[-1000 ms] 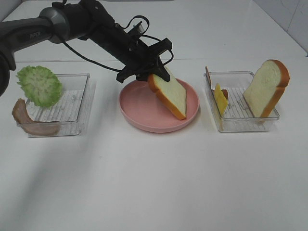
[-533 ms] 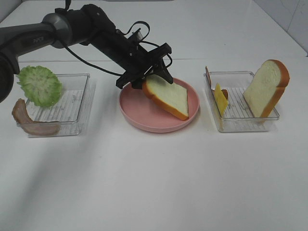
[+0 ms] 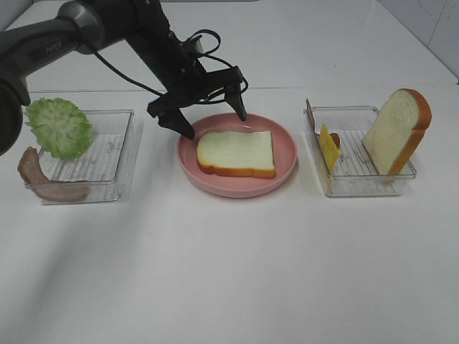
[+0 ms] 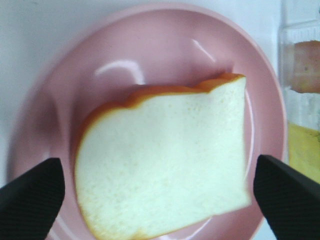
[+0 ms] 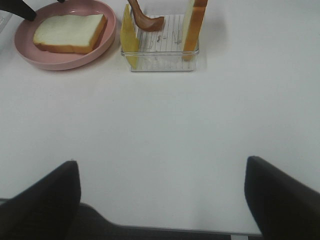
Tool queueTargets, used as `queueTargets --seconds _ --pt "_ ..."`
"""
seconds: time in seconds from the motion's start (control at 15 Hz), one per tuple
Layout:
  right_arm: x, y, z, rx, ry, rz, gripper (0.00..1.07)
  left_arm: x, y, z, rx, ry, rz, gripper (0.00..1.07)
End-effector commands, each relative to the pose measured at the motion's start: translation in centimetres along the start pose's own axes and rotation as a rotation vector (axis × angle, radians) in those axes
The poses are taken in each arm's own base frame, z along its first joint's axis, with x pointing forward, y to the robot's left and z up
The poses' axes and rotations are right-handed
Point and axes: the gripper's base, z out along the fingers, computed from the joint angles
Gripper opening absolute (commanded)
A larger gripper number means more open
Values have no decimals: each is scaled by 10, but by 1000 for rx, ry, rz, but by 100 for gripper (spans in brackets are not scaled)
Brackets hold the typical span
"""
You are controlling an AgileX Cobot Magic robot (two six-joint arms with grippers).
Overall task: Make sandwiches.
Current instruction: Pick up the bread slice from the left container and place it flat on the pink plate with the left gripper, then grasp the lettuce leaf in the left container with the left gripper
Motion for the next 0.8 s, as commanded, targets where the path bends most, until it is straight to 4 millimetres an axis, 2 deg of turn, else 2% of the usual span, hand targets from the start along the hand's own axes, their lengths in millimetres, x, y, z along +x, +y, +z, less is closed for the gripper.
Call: queueTargets --seconds 0.07,0.2,0.27,0.33,0.47,0.53,0.67,0.73,0.8 --pt "2 1 -2 2 -27 -4 87 -4 -11 -35 -95 -20 61 95" --pt "2 1 -2 2 -27 -4 87 -9 -26 -64 -72 -101 94 94" --pt "2 1 -2 2 -27 -4 87 -9 -29 -71 -69 -114 105 94" --pt "2 1 -2 1 -27 -4 87 -9 -34 -89 -92 -152 162 94" --pt "2 1 -2 1 -27 -4 87 -11 -35 -115 -169 -226 213 94" --pt "2 1 -2 1 -27 -4 87 -12 -36 -123 -186 -243 232 94" --pt "2 1 -2 1 -27 -4 87 -18 -26 -160 -235 -319 236 93" --pt "2 1 -2 1 -27 -4 87 -18 -23 -168 -238 -325 228 93" --pt "2 1 -2 1 -27 -4 87 -17 -4 -184 -270 -305 191 92"
